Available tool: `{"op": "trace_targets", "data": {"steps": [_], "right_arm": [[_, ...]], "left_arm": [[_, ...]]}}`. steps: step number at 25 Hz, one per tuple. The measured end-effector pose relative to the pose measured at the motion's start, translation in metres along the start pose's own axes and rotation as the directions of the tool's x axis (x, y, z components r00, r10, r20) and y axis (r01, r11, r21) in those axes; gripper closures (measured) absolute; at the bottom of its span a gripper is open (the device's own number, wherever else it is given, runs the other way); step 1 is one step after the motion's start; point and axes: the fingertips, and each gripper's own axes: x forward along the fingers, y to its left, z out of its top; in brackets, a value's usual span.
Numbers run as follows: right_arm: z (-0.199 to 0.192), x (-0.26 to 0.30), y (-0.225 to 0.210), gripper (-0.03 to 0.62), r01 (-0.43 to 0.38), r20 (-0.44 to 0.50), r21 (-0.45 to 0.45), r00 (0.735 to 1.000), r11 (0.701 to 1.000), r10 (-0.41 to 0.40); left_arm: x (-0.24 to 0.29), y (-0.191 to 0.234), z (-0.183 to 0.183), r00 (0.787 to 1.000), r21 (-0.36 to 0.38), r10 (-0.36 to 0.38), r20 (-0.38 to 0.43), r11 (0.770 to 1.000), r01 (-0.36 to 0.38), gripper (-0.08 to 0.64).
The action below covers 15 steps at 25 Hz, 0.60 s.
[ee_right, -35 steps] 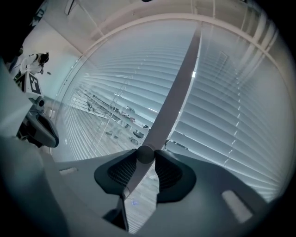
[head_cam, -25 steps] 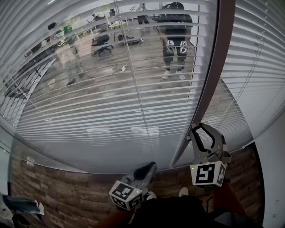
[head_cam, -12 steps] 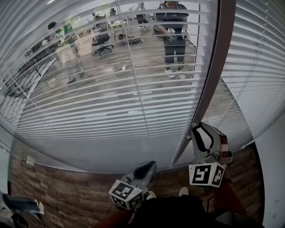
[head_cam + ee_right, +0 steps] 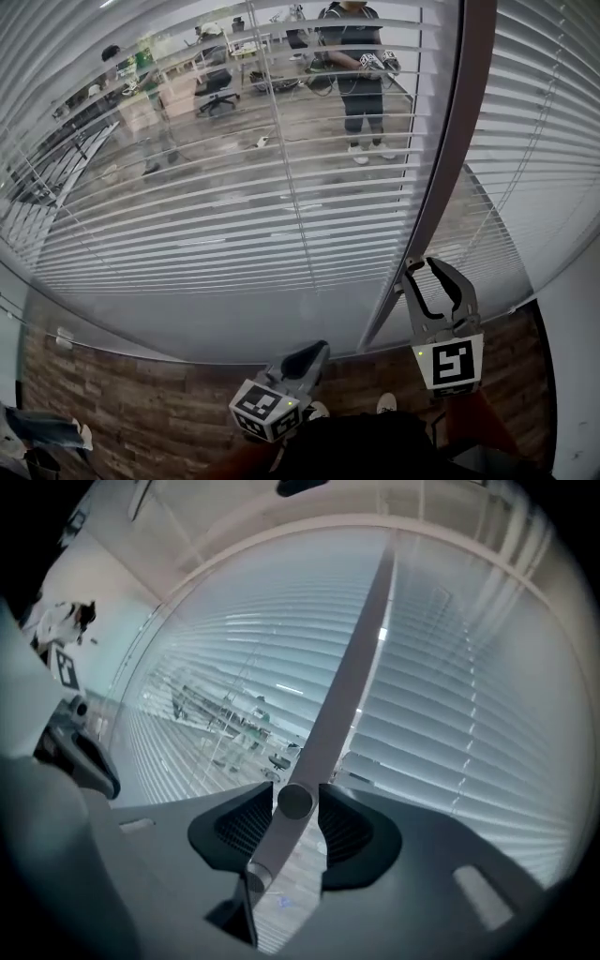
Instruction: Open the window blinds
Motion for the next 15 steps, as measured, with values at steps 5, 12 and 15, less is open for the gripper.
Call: {"op": "trace_targets", "data": {"steps": [5, 12, 15], "right_arm": [[-0.004, -0.002, -0.005, 0.410, -0.064, 0.036, 0.272, 0.998, 0.960, 0.057], [0.009, 0.004, -0.018, 0.405, -0.083, 0.030, 0.398, 0.997, 0.914, 0.078], [0.008, 0.006, -0.018, 0.426, -0.083, 0.028, 0.406, 0.997, 0.910, 0.078]], "left_arm": [[-0.004, -0.003, -0.008, 1.000, 0.000, -0.022, 0.000, 1.000, 0.022, 0.558], [-0.002, -0.008, 0.015, 1.000, -0.001, -0.016, 0.012, 1.000, 0.016, 0.558], [-0.001, -0.007, 0.015, 1.000, -0.001, -0.010, 0.012, 1.000, 0.010, 0.558]]}}
